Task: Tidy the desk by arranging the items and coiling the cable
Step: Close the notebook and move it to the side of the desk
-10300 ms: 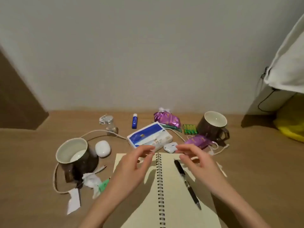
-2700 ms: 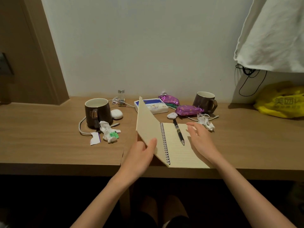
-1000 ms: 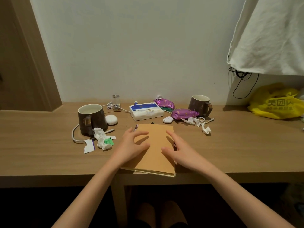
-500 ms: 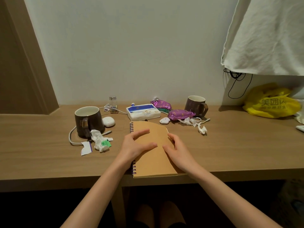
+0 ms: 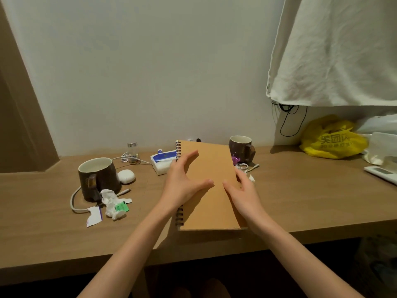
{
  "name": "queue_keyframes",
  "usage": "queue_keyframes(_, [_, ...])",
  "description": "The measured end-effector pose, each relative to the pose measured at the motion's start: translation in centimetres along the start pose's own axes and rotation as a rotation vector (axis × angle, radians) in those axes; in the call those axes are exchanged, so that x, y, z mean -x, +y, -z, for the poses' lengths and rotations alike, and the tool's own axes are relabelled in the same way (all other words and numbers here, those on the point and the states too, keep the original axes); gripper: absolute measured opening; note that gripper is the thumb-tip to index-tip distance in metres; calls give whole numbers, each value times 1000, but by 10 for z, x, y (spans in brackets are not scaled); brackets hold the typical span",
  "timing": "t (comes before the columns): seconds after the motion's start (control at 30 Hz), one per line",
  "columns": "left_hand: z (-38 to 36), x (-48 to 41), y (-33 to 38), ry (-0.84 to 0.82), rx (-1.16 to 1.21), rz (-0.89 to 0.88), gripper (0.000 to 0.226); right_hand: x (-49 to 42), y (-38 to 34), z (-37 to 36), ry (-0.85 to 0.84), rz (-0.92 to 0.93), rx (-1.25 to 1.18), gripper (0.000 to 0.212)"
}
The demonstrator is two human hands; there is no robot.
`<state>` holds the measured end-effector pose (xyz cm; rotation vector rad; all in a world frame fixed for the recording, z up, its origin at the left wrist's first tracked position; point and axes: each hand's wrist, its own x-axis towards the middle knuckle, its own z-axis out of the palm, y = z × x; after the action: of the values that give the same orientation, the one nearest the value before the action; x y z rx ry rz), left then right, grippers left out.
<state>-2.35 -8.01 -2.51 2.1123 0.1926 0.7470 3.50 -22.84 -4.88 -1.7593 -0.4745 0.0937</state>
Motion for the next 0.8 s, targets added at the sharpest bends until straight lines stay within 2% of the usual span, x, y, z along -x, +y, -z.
queue_keyframes(0.2, [-43,-31,33,-118,57,-37,76,-21,1,53,151,50,-5,41])
queue_keyframes(0.4, [-96,-54,57,-336,199,-44,83,-52,13,115,321,7,-120,43])
queue_keyframes(0.5, [-119,-63,57,-403,332,-43,71,-68,29,147,381,-64,-136,43])
queue_keyframes(0.57, [-133,-67,51,-424,334,-63,58,-78,42,166,420,-108,-103,43])
queue_keyframes(0.67, [-155,-67,41,-507,128,-132,45,-91,65,188,461,-198,-40,43])
queue_keyframes(0.8, [-187,-67,32,-605,-268,-210,63,-106,87,205,465,-287,19,42])
